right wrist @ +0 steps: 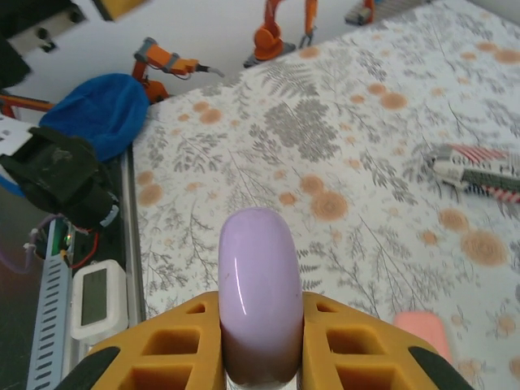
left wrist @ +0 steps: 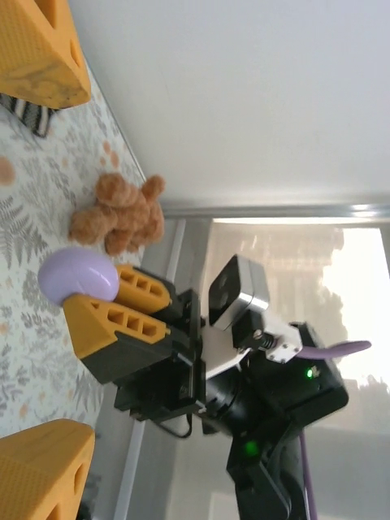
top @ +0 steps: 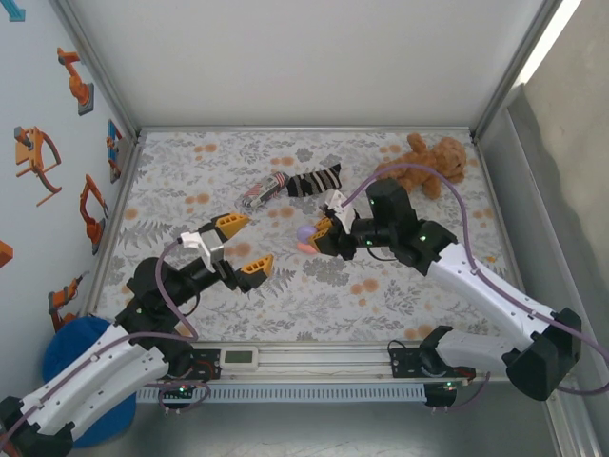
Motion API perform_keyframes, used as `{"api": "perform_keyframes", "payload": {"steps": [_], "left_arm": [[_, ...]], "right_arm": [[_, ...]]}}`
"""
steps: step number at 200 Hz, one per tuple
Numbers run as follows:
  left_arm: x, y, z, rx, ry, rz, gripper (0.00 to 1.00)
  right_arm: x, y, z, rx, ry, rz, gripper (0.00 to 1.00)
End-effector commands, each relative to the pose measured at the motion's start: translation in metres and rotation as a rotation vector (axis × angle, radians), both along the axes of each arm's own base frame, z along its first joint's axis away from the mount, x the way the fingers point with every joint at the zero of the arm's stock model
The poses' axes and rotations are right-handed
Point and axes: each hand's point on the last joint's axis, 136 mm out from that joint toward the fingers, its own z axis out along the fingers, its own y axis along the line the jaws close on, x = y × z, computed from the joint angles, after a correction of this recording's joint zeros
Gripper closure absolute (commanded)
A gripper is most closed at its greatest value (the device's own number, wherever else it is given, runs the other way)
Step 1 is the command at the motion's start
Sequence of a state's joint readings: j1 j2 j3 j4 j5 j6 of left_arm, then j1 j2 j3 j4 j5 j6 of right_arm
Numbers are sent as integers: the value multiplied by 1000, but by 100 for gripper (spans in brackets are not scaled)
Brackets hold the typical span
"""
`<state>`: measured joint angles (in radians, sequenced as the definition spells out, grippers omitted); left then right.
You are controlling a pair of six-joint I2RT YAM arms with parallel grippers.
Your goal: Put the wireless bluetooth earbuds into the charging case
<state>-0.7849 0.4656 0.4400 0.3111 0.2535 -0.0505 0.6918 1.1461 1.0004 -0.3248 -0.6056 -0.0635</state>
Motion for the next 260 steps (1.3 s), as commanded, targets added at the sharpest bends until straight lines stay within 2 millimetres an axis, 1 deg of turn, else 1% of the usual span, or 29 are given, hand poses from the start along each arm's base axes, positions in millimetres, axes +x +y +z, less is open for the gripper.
{"api": "perform_keyframes", "payload": {"steps": [1,29,61,83,101,136,172,260], "left_arm": [[21,18,-20,68,67,164,4],[30,26,-37,85,134,231,4],[38,27,-54,78,191,267,4],[42,26,-61,80,210,277,4],[43,24,-64,90,220,273,4],[44,20,-69,102,246,260,4],[45,16,-73,106,264,246,4],[43,20,-71,105,260,256,4]], "right_arm": [[16,-10,-17,-2,96,-104,80],[22,-19,-56,-35,216,-157,80],[22,-24,-101,-74,375,-190,80],[19,-25,-126,-84,467,-200,80],[17,-25,-142,-106,532,-209,81],[15,-27,-165,-153,607,-227,81],[11,-27,-182,-187,663,-223,81],[8,-25,-214,-239,760,-209,80]]}}
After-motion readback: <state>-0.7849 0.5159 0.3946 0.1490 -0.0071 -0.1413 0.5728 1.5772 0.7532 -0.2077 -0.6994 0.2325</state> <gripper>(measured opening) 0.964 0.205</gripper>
